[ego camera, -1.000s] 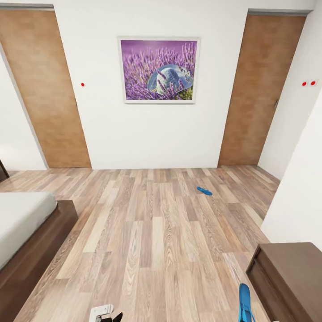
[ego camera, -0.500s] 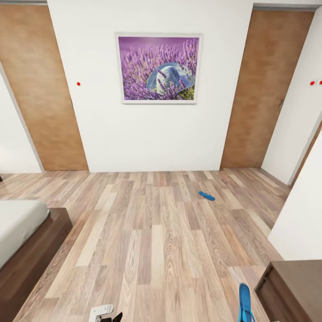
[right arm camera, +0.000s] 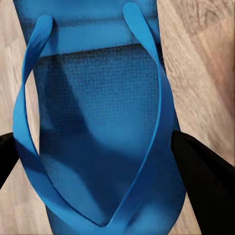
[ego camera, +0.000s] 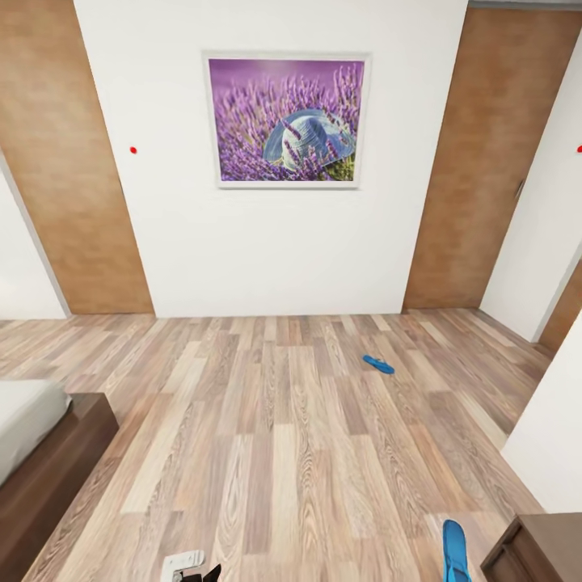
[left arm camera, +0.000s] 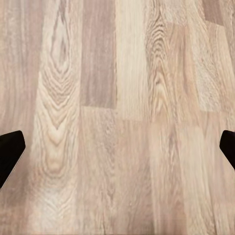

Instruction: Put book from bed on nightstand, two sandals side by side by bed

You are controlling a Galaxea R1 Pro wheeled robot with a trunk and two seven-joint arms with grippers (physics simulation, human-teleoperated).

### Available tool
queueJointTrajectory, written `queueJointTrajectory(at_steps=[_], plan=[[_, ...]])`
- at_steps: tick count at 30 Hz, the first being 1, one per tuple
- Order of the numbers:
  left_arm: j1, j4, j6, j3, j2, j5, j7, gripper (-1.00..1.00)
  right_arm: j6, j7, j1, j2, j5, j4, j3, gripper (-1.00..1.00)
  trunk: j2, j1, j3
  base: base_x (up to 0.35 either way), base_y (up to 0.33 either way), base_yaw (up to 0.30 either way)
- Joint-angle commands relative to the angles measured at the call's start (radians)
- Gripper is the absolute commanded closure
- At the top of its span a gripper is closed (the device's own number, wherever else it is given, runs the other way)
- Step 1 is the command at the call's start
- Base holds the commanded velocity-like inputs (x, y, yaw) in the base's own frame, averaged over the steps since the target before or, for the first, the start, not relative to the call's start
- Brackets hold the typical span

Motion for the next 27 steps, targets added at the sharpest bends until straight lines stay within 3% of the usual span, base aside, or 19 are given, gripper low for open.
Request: queueJointTrajectory(at_steps=[1,6,13,19,27], plan=[[-0.001,0.001,-0.001,0.003,0.000,0.004,-0.006,-1.00,0.001,0.001,0.000,0.000,0.002,0.000,-0.008,1.00,0.000,0.000,-0.001,0.322,0.000,0.000],[-0.001,0.001,-0.001,0.003,0.000,0.004,-0.006,-1.00,-0.003,0.001,0.000,0.000,0.011,0.000,-0.002,1.00,0.000,0.000,-0.001,0.322,0.000,0.000],[-0.001,0.001,-0.001,0.001,0.000,0.002,-0.007,-1.00,-0.003,0.012,0.000,-0.001,0.075,-0.009,0.002,1.00,0.000,0.000,-0.001,0.322,0.000,0.000],[-0.001,0.001,-0.001,0.000,0.000,0.001,-0.006,-1.00,-0.003,0.189,0.000,-0.001,0.097,-0.007,0.024,1.00,0.000,0.000,-0.001,0.322,0.000,0.000],[-0.001,0.001,-0.001,0.000,0.000,0.001,-0.007,-1.00,-0.004,0.207,0.000,0.000,0.098,-0.003,0.026,1.00,0.000,0.000,-0.001,0.322,0.000,0.000]])
